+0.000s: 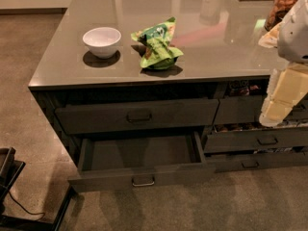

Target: Close middle drawer

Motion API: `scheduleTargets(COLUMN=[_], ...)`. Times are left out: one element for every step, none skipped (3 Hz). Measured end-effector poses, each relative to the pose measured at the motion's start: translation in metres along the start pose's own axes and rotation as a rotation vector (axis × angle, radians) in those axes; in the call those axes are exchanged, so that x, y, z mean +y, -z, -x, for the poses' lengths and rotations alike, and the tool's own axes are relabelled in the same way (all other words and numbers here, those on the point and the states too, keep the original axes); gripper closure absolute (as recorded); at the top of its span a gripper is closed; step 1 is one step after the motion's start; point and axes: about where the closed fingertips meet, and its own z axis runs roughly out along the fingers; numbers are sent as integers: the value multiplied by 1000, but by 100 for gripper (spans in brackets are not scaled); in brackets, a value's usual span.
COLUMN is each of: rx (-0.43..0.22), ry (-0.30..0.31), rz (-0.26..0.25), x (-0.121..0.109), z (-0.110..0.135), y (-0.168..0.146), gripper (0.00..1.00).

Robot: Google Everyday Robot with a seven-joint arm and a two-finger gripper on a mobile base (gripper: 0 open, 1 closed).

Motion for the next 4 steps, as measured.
scheduleTargets(rx=[0,-12,-72,-142], ry=[0,-3,-15,-42], rz=[0,-3,12,40], x=[0,2,21,46], z=[0,0,2,2], y=[0,-2,-28,-81], gripper=[0,19,42,65])
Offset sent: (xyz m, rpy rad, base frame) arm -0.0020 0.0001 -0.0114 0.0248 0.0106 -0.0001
